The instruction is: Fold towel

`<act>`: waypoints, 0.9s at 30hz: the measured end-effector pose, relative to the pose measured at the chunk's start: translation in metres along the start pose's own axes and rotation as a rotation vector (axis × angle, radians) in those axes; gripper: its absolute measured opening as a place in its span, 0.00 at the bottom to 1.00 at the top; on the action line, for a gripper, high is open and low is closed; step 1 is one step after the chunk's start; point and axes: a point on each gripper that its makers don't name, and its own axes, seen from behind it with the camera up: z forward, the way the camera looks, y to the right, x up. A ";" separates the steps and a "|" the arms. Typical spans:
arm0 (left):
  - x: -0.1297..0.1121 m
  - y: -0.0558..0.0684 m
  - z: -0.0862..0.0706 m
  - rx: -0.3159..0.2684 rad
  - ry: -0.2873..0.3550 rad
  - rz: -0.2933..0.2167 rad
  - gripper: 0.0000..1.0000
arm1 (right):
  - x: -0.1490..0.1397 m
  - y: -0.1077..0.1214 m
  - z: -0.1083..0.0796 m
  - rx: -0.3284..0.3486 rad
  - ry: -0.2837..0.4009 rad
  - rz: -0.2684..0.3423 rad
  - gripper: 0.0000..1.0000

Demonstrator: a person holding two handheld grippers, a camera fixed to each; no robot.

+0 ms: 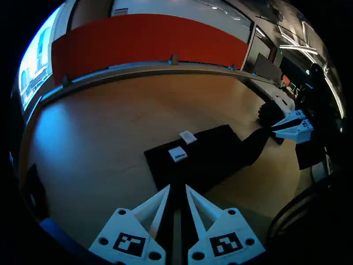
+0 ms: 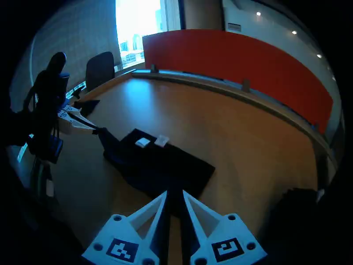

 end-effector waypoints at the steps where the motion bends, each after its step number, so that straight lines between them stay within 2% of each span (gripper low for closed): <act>1: 0.000 -0.002 0.003 0.003 0.000 0.002 0.08 | 0.000 0.002 0.002 -0.002 -0.002 0.002 0.10; 9: 0.003 -0.016 0.026 0.019 -0.007 0.005 0.08 | -0.003 0.018 0.023 -0.034 -0.023 0.018 0.10; 17: 0.005 -0.026 0.049 0.026 -0.008 -0.027 0.08 | -0.008 0.028 0.047 -0.058 -0.043 0.046 0.10; 27: 0.002 -0.034 0.066 0.050 -0.015 -0.023 0.11 | -0.013 0.036 0.065 -0.089 -0.058 0.084 0.10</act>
